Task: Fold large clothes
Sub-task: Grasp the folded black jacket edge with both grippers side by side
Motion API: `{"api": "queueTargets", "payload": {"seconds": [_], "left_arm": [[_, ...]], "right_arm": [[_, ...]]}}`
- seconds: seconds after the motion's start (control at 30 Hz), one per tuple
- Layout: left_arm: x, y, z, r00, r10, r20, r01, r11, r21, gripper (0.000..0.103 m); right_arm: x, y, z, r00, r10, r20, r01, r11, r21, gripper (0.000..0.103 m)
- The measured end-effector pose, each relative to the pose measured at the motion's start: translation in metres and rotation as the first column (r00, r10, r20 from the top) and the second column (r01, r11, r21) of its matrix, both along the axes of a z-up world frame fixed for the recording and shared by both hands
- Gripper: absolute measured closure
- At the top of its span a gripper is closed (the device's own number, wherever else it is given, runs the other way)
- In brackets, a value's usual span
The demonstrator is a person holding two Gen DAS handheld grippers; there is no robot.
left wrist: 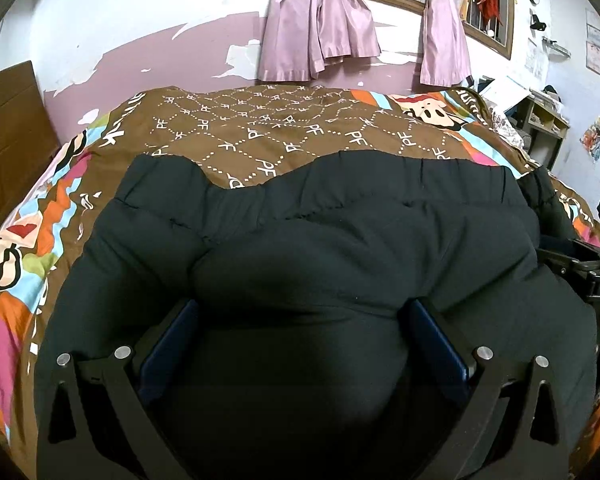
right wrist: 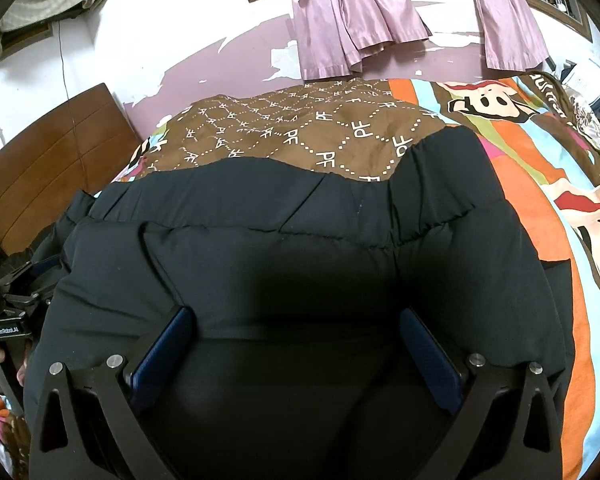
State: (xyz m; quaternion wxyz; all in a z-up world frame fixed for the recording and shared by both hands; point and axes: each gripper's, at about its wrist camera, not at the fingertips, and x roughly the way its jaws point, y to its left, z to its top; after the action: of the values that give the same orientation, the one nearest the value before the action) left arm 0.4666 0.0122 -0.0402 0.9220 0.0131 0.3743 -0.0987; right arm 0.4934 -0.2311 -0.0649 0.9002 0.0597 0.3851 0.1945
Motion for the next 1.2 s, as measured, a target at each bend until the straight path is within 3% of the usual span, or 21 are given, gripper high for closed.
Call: {"api": "queueTargets", "payload": {"seconds": [0.77, 1.2], "left_arm": [[-0.0006, -0.0011, -0.0015, 1.0, 0.0, 0.001, 0.0, 1.0, 0.005, 0.001], [-0.0006, -0.0035, -0.0024, 1.0, -0.001, 0.005, 0.001, 1.0, 0.011, 0.001]], "right_arm": [[-0.0001, 0.0001, 0.0001, 1.0, 0.0, 0.003, 0.0, 1.0, -0.001, 0.0], [-0.0067, -0.0076, -0.0015, 0.999, -0.001, 0.048, -0.001, 0.999, 0.034, 0.0]]}}
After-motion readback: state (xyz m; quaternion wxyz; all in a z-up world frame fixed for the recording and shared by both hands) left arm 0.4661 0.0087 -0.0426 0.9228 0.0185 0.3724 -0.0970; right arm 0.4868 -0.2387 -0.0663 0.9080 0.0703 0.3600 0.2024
